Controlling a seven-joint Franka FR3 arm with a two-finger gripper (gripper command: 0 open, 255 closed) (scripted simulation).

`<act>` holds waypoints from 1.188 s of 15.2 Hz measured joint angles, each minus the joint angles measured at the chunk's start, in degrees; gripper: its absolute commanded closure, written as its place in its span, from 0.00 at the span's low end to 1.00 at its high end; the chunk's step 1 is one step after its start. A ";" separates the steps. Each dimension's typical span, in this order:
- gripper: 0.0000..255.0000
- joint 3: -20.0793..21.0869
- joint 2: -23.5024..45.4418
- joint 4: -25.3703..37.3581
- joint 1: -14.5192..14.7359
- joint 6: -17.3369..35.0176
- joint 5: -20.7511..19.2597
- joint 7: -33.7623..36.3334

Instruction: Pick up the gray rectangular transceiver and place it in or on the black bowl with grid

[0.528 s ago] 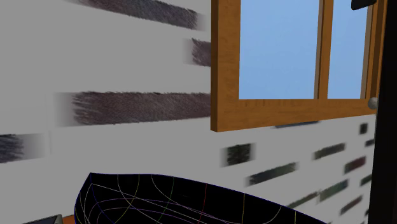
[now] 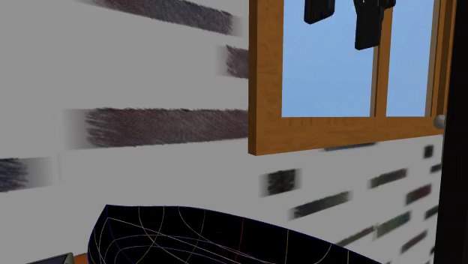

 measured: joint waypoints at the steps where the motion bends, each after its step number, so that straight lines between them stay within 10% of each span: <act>1: 0.00 1.17 1.52 -0.27 0.23 1.87 0.40 1.27; 18: 0.00 14.02 35.34 13.63 1.51 21.82 -7.00 22.24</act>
